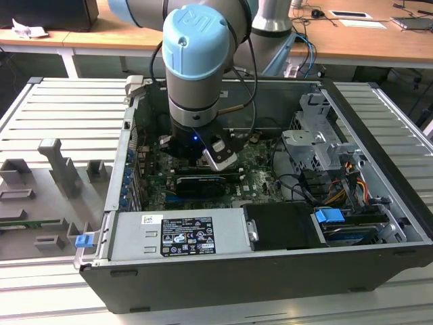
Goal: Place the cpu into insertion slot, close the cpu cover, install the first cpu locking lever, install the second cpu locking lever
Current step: 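Install the second cpu locking lever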
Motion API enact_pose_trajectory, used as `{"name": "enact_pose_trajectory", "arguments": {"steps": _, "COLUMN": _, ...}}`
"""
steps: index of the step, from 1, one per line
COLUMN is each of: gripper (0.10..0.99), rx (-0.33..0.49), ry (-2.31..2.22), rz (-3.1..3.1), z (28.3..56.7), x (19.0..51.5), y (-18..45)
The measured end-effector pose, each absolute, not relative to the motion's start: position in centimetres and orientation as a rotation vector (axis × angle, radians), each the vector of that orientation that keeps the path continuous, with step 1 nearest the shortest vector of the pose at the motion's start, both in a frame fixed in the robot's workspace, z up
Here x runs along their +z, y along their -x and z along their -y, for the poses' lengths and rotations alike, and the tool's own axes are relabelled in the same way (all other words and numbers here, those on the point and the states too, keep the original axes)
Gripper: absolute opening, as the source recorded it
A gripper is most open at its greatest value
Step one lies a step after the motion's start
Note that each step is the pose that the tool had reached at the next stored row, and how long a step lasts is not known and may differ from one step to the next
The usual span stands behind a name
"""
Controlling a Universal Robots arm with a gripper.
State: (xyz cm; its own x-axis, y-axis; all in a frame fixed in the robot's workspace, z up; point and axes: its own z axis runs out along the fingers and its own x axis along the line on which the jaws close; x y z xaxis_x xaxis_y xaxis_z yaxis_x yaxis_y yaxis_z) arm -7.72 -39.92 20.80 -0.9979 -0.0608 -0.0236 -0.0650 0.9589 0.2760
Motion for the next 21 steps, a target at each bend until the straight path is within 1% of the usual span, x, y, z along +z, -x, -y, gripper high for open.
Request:
{"name": "enact_pose_trajectory", "arguments": {"steps": 4, "gripper": 0.106, "rx": 0.485, "ry": 0.099, "rz": -3.086, "z": 40.6, "x": 20.8, "y": 7.7}}
{"name": "enact_pose_trajectory", "arguments": {"steps": 12, "gripper": 0.106, "rx": 0.495, "ry": 0.096, "rz": -3.084, "z": 41.1, "x": 20.1, "y": 7.7}}
{"name": "enact_pose_trajectory", "arguments": {"steps": 18, "gripper": 0.106, "rx": 0.542, "ry": 0.096, "rz": -3.075, "z": 41.1, "x": 19.6, "y": 7.7}}
{"name": "enact_pose_trajectory", "arguments": {"steps": 21, "gripper": 0.106, "rx": 0.551, "ry": 0.096, "rz": -3.073, "z": 41.1, "x": 19.3, "y": 7.7}}
